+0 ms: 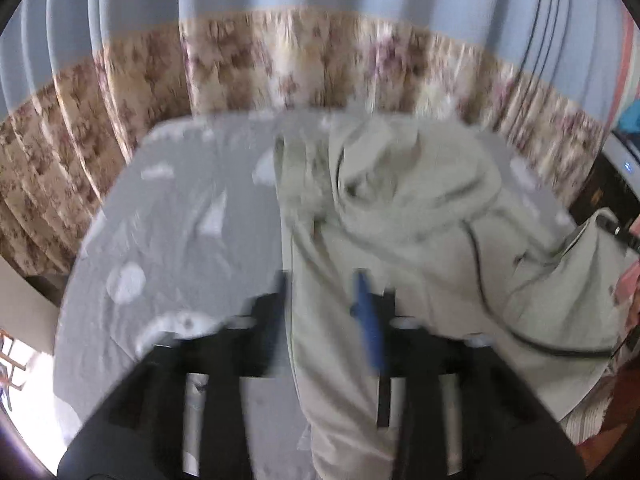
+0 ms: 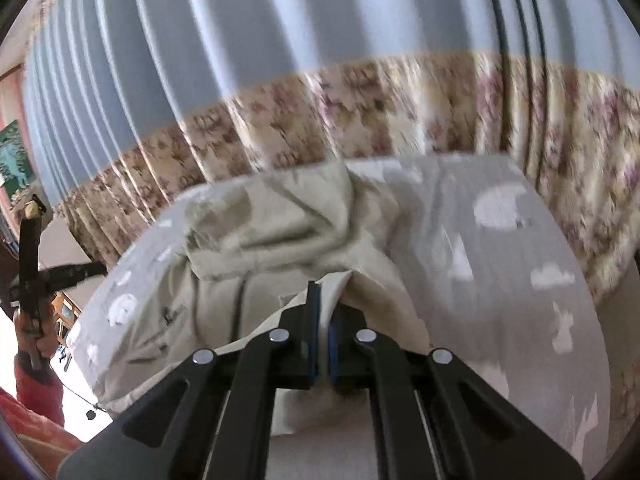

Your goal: Fold large clothes

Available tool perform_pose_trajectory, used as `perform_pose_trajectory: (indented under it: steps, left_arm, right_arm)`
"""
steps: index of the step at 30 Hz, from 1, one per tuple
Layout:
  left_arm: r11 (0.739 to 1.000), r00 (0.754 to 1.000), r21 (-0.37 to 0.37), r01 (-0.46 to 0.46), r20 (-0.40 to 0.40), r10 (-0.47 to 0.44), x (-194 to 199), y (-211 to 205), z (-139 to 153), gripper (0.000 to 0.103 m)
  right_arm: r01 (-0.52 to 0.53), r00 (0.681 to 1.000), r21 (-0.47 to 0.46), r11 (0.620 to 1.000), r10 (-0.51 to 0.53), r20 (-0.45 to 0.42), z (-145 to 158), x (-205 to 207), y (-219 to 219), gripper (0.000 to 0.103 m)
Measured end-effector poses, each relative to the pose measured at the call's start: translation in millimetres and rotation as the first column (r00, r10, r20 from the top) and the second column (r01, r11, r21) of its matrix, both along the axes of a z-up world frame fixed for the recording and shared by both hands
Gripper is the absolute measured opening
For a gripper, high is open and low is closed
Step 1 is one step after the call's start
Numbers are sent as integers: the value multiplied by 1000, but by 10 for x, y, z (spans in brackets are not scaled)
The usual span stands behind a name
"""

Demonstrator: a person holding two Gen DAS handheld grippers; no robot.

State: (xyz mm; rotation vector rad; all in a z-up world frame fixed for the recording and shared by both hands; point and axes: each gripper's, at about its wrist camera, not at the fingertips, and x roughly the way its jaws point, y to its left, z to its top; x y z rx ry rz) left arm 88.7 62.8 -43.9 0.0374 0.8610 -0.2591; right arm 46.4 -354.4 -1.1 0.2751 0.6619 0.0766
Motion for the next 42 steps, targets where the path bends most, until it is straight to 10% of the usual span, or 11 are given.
perform_pose_trajectory:
  steps: [4,9,19,23,27,33,42]
  left_arm:
    - [999,997,48,-16,-69,20,-139,5,-429,60]
    - [999,986,36,-34,-163,39,-322,85,-769,60]
    - [999,980,39,15,-200,-7,-768,-97,-1026,59]
    - [998,978,9,56,-202,-53,-740,-159,-1013,28]
    - [998,982,14,58,-183,-55,-636,-195,-980,3]
    - [995,975,-84,51,-213,-68,-326,-129,-871,2]
    - [972,991,-210,104,-64,-119,353,-75,64,1]
  right_arm:
    - [32,993,-27,999,-34,-113,-249,-233,-105,8]
    - [129,980,-65,989,-137,-141,-359,-654,-256,40]
    - [97,960,-61,993,-109,-260,-945,-854,-41,43]
    - [66,960,-56,996,-79,-268,-1087,-733,70,40]
    - [52,967,-82,995,-70,-247,-1005,-632,122,15]
    - [-3,987,-75,997,-10,-160,-624,-443,209,12]
    - [-110,992,-52,993,113,57,314,345,221,12]
